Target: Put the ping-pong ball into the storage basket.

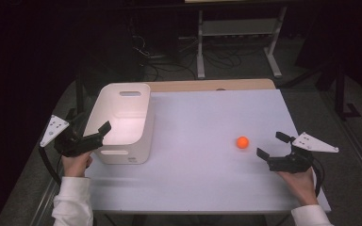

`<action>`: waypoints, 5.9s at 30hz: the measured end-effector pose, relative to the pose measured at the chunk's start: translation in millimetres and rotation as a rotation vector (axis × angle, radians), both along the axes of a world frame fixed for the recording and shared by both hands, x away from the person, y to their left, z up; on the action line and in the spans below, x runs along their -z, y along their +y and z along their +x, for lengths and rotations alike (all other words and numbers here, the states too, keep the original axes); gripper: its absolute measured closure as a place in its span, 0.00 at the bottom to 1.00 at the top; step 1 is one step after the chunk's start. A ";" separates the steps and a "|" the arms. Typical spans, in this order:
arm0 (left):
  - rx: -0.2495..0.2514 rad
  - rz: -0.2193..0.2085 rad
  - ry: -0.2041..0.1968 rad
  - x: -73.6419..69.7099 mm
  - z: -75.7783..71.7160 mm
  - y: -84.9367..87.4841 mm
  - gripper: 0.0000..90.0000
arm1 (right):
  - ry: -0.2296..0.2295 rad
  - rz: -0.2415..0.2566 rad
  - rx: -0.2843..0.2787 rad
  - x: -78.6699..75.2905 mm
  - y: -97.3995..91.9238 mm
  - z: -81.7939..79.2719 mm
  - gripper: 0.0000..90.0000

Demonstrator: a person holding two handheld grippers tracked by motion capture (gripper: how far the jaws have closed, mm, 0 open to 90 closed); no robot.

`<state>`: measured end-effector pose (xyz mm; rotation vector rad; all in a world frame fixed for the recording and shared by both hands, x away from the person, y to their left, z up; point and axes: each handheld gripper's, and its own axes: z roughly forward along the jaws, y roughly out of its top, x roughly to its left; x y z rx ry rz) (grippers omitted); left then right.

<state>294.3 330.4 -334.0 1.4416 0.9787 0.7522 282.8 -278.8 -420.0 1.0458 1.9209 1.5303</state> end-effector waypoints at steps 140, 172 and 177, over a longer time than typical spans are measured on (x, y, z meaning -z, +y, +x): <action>-0.004 0.031 0.020 2.1 -1.9 7.3 0.00 | 0.443 -0.471 -0.279 -3.8 74.5 95.7 0.00; 0.005 0.012 0.024 3.1 -1.1 1.9 0.00 | 0.602 -0.590 -0.306 2.5 77.8 120.0 0.54; 0.005 0.018 0.027 3.3 -1.0 2.2 0.00 | 0.597 -0.592 -0.302 2.9 77.5 119.5 0.55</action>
